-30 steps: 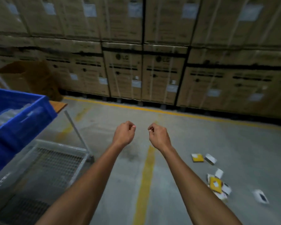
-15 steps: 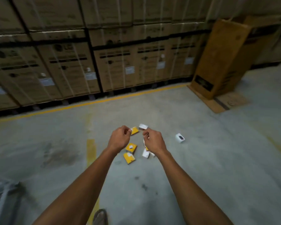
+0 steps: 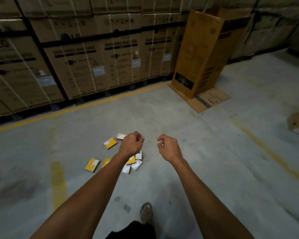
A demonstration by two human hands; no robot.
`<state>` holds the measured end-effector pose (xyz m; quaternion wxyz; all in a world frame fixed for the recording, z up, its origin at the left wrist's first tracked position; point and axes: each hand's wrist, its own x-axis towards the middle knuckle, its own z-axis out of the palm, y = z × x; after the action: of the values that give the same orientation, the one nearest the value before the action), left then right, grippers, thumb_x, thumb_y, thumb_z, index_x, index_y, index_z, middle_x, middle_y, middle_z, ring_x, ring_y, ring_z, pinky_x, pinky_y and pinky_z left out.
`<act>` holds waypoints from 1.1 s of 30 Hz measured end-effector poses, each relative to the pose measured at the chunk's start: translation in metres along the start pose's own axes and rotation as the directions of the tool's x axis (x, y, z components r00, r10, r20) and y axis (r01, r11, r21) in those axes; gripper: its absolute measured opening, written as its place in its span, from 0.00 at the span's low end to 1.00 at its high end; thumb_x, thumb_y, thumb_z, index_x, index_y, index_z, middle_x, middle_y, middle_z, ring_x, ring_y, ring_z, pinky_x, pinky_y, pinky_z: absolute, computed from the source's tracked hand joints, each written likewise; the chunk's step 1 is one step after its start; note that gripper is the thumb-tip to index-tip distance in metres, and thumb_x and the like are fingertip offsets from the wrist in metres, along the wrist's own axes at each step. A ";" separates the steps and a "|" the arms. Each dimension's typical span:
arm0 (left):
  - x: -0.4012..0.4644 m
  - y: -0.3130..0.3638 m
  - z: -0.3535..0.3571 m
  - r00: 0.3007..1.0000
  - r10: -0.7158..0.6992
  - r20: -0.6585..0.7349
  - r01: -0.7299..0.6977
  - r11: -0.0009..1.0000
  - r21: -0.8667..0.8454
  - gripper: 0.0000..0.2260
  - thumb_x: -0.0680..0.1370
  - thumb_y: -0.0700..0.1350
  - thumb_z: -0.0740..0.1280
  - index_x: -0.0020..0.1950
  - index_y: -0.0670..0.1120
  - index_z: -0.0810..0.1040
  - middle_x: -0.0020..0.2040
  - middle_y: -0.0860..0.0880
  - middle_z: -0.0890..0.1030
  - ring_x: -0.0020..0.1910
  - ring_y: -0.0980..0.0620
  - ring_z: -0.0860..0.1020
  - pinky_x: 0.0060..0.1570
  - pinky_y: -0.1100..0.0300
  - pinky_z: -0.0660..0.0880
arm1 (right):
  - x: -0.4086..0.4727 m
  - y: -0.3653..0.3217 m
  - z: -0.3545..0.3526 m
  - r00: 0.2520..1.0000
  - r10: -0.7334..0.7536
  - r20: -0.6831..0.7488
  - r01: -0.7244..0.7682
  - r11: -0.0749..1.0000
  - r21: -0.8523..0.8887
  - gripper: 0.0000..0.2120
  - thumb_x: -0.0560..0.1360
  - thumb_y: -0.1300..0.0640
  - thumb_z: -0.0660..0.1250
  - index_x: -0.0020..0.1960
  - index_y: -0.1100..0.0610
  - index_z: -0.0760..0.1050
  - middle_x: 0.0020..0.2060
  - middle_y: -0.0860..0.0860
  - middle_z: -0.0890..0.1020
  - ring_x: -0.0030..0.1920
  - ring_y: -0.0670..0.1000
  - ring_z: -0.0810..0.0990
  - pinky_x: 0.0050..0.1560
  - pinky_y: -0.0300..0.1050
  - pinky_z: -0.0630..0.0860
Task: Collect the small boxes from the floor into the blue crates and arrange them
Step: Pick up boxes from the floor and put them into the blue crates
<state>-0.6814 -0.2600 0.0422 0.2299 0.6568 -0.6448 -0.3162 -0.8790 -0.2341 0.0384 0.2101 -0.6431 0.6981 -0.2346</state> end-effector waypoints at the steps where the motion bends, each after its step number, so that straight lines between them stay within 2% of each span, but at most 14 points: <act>1: 0.018 0.005 0.008 1.000 -0.008 0.000 0.008 1.000 0.000 0.08 0.82 0.51 0.67 0.54 0.49 0.82 0.47 0.49 0.85 0.51 0.45 0.83 0.45 0.59 0.70 | 0.017 0.007 -0.003 1.000 -0.007 0.005 0.007 1.000 -0.007 0.08 0.78 0.57 0.65 0.54 0.50 0.82 0.46 0.51 0.86 0.48 0.54 0.84 0.48 0.49 0.82; 6: 0.103 0.027 0.038 0.997 -0.072 -0.015 0.072 0.997 -0.004 0.08 0.81 0.51 0.68 0.54 0.49 0.82 0.50 0.47 0.86 0.55 0.43 0.83 0.53 0.53 0.76 | 0.103 0.038 -0.027 0.997 -0.026 0.074 0.030 0.998 -0.046 0.10 0.76 0.58 0.67 0.56 0.50 0.81 0.49 0.49 0.84 0.51 0.52 0.83 0.51 0.50 0.82; 12: 0.177 0.045 0.055 0.992 -0.125 -0.032 0.125 0.992 0.008 0.07 0.80 0.50 0.68 0.55 0.50 0.82 0.51 0.46 0.85 0.55 0.42 0.82 0.54 0.53 0.76 | 0.195 0.070 -0.042 0.991 -0.068 0.111 0.070 0.998 -0.009 0.10 0.76 0.58 0.68 0.57 0.51 0.79 0.48 0.47 0.80 0.47 0.51 0.81 0.48 0.52 0.83; 18: 0.229 0.061 0.071 0.979 -0.185 -0.089 0.186 0.982 0.009 0.09 0.81 0.50 0.69 0.58 0.48 0.81 0.53 0.45 0.85 0.56 0.42 0.81 0.55 0.53 0.75 | 0.273 0.098 -0.045 0.969 -0.151 0.196 0.158 0.987 -0.022 0.10 0.77 0.58 0.71 0.58 0.52 0.78 0.52 0.48 0.80 0.51 0.51 0.81 0.52 0.49 0.81; 22: 0.254 0.069 0.091 0.952 -0.252 -0.171 0.253 0.967 -0.017 0.09 0.80 0.48 0.69 0.58 0.46 0.81 0.52 0.45 0.85 0.55 0.41 0.82 0.55 0.52 0.77 | 0.330 0.127 -0.041 0.930 -0.246 0.273 0.259 0.966 -0.014 0.11 0.77 0.57 0.72 0.59 0.52 0.78 0.53 0.49 0.80 0.51 0.52 0.80 0.53 0.49 0.80; 26: 0.276 0.078 0.119 0.893 -0.366 -0.261 0.368 0.929 -0.042 0.10 0.81 0.49 0.68 0.59 0.47 0.80 0.53 0.45 0.86 0.56 0.41 0.82 0.54 0.53 0.76 | 0.385 0.158 -0.037 0.866 -0.348 0.358 0.364 0.931 0.024 0.12 0.77 0.57 0.71 0.60 0.51 0.77 0.55 0.50 0.79 0.52 0.52 0.80 0.53 0.48 0.79; 30: 0.299 0.077 0.151 0.829 -0.463 -0.315 0.473 0.880 -0.048 0.11 0.81 0.51 0.67 0.61 0.47 0.79 0.55 0.44 0.84 0.56 0.41 0.81 0.52 0.52 0.76 | 0.435 0.191 -0.028 0.788 -0.425 0.446 0.458 0.888 0.037 0.14 0.78 0.57 0.70 0.63 0.51 0.76 0.58 0.50 0.78 0.58 0.53 0.79 0.56 0.50 0.79; 33: 0.317 0.068 0.179 0.815 -0.483 -0.320 0.507 0.862 -0.009 0.13 0.81 0.51 0.67 0.63 0.47 0.78 0.56 0.44 0.84 0.57 0.40 0.81 0.54 0.50 0.77 | 0.469 0.216 -0.014 0.748 -0.461 0.477 0.516 0.856 0.018 0.15 0.78 0.56 0.69 0.64 0.51 0.75 0.59 0.51 0.78 0.61 0.54 0.77 0.57 0.52 0.78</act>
<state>-0.8662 -0.5602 -0.0715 0.2127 0.8516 -0.4189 -0.2327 -1.1002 -0.6865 -0.0754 0.2648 -0.8511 0.4462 -0.0796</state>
